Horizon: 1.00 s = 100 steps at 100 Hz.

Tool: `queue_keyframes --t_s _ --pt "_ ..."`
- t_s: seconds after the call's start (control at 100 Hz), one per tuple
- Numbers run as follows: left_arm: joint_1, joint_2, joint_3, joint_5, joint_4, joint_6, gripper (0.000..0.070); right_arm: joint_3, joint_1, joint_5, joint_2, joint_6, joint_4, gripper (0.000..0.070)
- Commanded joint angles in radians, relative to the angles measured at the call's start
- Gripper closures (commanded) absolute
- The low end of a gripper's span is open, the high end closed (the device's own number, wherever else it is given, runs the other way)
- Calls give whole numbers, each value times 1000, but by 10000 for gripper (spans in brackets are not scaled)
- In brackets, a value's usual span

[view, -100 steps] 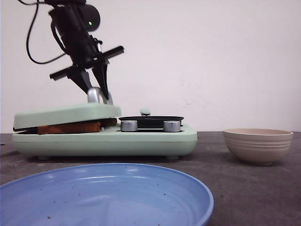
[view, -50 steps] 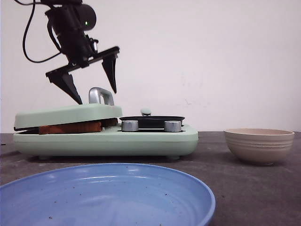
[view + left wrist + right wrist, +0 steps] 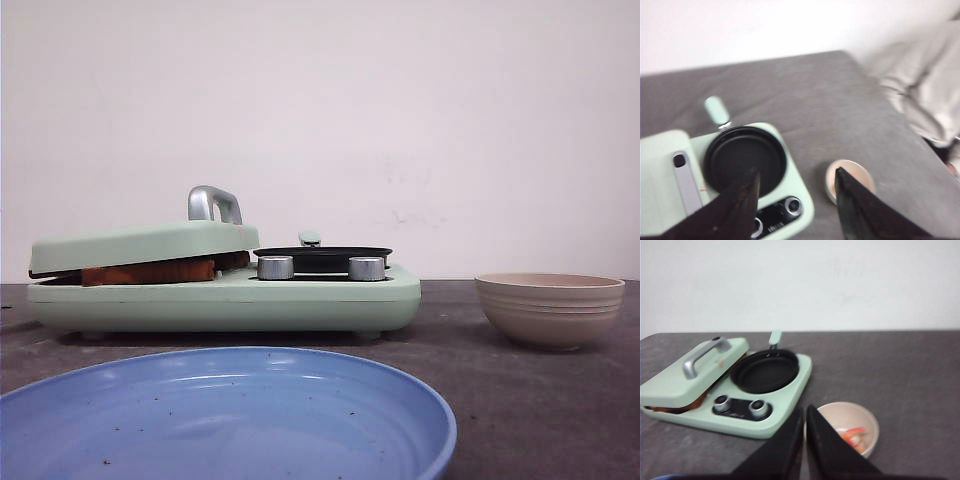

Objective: Make breakfast with bread and shrimp
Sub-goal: 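Grasp the rim of the cream shrimp bowl with the right gripper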

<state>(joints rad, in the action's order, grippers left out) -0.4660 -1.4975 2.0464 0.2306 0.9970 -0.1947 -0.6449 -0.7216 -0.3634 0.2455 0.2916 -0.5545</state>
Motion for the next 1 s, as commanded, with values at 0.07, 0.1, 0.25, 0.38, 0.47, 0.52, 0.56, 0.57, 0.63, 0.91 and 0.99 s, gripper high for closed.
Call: queue_keyframes --t_s 0.07,0.1,0.25,0.38,0.47,0.52,0.56,0.57,0.63,0.91,0.99 --pt "-58 145 25 -26 79 52 516 -6 -8 17 112 76 153 697" --pt "-73 183 24 -27 92 52 516 -8 -6 27 143 80 193 697" --pt "-131 354 24 -121 129 52 543 -84 39 60 361 115 269 697" --pt "-137 443 24 -247 194 53 700 -227 163 224 573 68 221 697" --pt "-137 487 24 -363 266 65 700 -344 283 372 715 46 180 697" --pt "-137 507 24 -422 306 76 700 -402 347 439 784 31 158 697" --pt "-137 520 24 -461 335 80 700 -442 392 492 837 29 143 697" --pt "-137 523 24 -469 340 81 700 -451 402 505 849 29 140 697" --pt "-137 539 23 -497 369 91 700 -496 459 585 920 29 114 697" --pt "-137 569 23 -496 435 103 700 -532 647 674 1162 -7 -126 202" --pt "-137 576 23 -496 428 105 700 -532 677 665 1217 -52 -190 119"
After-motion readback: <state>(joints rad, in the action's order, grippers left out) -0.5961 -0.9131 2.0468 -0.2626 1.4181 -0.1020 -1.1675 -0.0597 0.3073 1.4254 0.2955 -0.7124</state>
